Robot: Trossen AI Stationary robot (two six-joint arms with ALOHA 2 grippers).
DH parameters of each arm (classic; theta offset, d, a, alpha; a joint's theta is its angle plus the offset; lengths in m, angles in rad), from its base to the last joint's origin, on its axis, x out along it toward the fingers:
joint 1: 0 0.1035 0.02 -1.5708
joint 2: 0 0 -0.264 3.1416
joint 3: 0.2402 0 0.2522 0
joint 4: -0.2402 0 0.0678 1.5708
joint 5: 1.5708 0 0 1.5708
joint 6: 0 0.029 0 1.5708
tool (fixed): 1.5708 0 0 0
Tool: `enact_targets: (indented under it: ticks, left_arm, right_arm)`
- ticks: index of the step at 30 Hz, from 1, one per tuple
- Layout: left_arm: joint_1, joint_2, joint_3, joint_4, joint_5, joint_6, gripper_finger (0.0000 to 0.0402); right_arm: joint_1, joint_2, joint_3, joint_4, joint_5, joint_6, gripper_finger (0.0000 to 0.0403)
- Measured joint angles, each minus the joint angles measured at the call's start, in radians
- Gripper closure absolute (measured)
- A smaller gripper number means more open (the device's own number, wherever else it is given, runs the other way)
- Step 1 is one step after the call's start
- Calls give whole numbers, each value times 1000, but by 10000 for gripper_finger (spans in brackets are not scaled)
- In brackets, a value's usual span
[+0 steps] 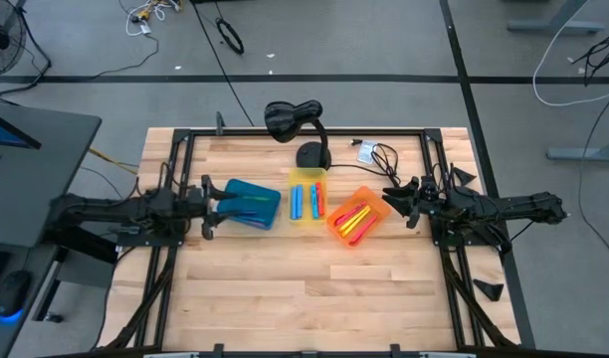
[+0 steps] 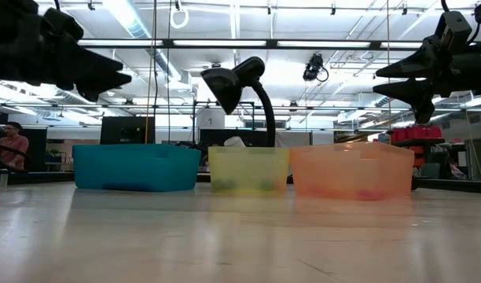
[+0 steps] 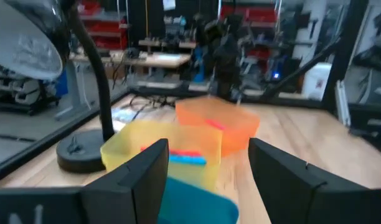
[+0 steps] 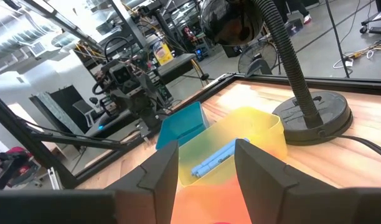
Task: Pick & Place Markers
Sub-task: Return to Home Position
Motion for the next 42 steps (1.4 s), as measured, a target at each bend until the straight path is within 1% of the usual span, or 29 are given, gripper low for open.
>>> enact_targets:
  ticks: [2,6,9,12,18,21,42]
  left_arm:
    - [0,-40,0,-20,0,0,174]
    - [0,-130,0,-115,2,-11,174]
    - [0,-175,0,-124,24,-27,174]
    - [-1,-176,0,-120,6,-42,174]
    - [0,-176,-1,-116,2,-206,174]
    - [0,-176,-1,-115,1,-250,174]
    - [0,-170,-1,-116,0,-248,174]
  right_arm:
    - [0,0,0,0,0,0,243]
    - [0,0,0,0,0,0,243]
    - [0,0,0,0,0,0,243]
    - [0,0,0,0,0,0,243]
    - [0,0,0,1,0,0,243]
    - [0,0,0,0,0,0,243]
    - [0,0,0,0,0,0,243]
